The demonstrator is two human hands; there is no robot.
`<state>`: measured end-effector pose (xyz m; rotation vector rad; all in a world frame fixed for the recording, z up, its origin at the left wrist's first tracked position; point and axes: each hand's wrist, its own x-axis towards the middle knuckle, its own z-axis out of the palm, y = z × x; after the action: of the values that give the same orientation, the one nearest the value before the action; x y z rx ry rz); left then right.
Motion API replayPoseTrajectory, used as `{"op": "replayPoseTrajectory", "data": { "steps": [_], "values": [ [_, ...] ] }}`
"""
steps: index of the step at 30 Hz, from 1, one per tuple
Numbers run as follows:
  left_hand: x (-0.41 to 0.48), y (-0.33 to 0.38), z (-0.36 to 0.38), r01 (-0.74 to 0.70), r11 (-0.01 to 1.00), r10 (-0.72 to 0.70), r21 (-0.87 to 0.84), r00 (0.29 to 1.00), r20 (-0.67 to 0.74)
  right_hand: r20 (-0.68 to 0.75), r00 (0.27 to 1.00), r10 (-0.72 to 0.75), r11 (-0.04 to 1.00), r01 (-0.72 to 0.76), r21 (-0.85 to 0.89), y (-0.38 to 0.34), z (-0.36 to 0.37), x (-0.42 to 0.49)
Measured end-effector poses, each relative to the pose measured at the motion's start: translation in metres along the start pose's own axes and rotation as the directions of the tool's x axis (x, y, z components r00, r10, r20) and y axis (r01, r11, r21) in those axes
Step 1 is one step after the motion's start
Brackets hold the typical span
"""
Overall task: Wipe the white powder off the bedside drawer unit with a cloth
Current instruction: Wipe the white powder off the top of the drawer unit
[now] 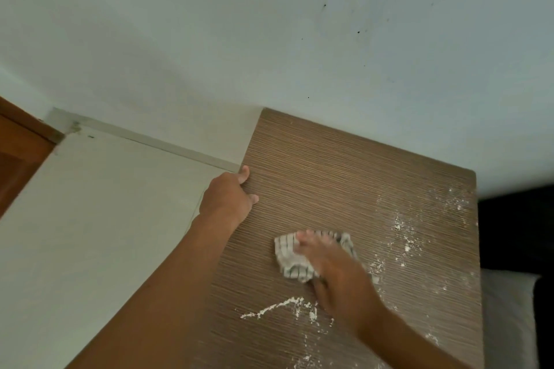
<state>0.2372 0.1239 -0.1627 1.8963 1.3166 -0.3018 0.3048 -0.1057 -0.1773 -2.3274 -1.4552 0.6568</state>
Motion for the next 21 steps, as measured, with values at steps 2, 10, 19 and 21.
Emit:
{"op": "replayPoseTrajectory", "data": {
  "steps": [2,10,19,21],
  "values": [
    [0.000,0.000,0.000,-0.003,1.000,0.003,-0.001,1.000,-0.004,0.025,0.998,-0.064,0.998,0.063,0.021,-0.014,0.010,-0.025],
    [0.001,-0.002,0.002,-0.027,1.000,0.027,-0.006,1.000,0.004,0.100,0.995,-0.014,0.991,0.001,0.132,-0.022,0.001,-0.059],
    [-0.008,0.005,0.014,-0.065,0.997,0.065,0.037,0.998,0.004,-0.267,0.938,0.222,0.971,-0.188,0.148,0.035,-0.119,0.015],
    [-0.018,0.013,0.029,-0.118,0.978,0.125,0.172,0.992,-0.029,-0.321,0.919,0.229,0.972,-0.203,0.115,0.055,-0.137,0.026]
  ]
}}
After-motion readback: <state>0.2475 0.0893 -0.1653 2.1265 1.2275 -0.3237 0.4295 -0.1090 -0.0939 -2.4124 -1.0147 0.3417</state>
